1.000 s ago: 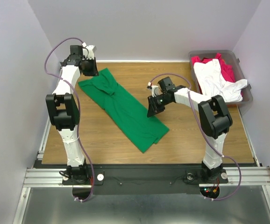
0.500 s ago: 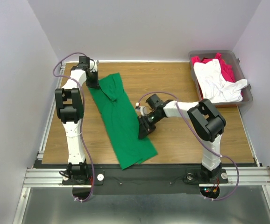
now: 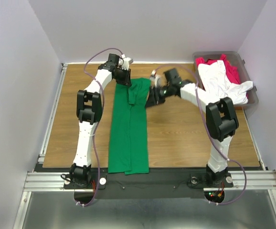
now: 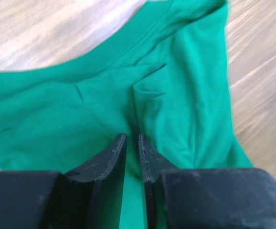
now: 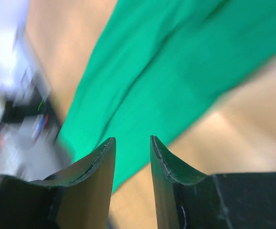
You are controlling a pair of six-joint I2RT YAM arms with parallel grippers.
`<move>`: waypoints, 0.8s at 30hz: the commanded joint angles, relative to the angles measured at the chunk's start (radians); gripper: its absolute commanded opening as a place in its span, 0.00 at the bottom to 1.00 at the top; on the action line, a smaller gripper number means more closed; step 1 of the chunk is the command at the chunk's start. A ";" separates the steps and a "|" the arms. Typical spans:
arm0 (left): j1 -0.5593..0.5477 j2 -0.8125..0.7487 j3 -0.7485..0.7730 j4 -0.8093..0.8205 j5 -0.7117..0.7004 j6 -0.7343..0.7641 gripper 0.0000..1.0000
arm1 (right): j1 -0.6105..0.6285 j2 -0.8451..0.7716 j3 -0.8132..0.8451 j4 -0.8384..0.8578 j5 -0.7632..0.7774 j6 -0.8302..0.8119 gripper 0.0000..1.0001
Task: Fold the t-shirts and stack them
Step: Fold the tshirt
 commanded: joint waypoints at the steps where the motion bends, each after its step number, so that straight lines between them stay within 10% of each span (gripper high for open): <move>1: 0.078 -0.182 0.017 0.080 0.047 -0.011 0.32 | -0.065 0.071 0.194 0.031 0.191 0.005 0.40; 24: 0.087 -0.502 -0.861 0.184 0.207 0.033 0.25 | -0.054 0.444 0.459 0.124 0.248 0.189 0.32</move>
